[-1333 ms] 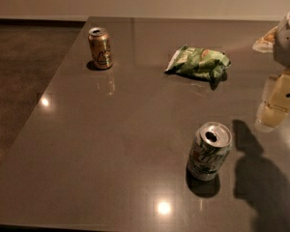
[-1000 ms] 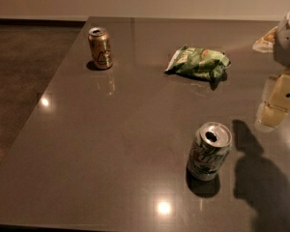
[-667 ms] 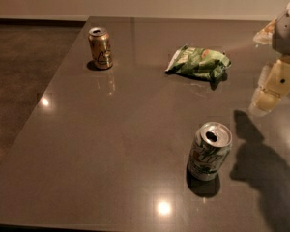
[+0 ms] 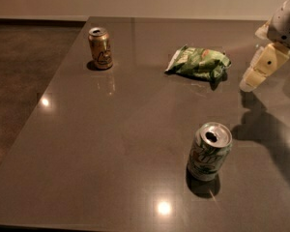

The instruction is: Move green jalapeno chip bag near 7up can

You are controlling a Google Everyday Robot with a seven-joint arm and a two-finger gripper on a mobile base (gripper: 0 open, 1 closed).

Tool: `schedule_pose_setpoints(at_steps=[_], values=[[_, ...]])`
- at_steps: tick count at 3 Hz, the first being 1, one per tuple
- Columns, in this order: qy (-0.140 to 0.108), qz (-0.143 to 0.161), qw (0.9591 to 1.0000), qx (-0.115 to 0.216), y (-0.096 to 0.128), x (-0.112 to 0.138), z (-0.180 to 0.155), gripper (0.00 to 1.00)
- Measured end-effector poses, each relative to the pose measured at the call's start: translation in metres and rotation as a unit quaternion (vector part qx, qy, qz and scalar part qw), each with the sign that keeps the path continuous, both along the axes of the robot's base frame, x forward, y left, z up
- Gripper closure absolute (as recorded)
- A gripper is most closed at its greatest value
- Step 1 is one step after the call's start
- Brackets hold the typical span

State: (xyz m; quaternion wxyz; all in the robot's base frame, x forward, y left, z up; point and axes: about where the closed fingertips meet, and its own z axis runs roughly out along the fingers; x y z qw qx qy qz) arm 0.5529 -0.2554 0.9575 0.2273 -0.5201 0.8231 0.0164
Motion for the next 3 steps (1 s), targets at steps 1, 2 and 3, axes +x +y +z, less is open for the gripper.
schedule_pose_setpoints(at_steps=[1,2,3], values=[[-0.010,-0.037,0.9992,0.013,-0.006,0.051,-0.030,0.00],[-0.019,-0.059,0.9979,0.015,-0.008,0.080,-0.049,0.00],[-0.019,-0.079,0.9963,0.028,-0.004,0.111,-0.068,0.00]])
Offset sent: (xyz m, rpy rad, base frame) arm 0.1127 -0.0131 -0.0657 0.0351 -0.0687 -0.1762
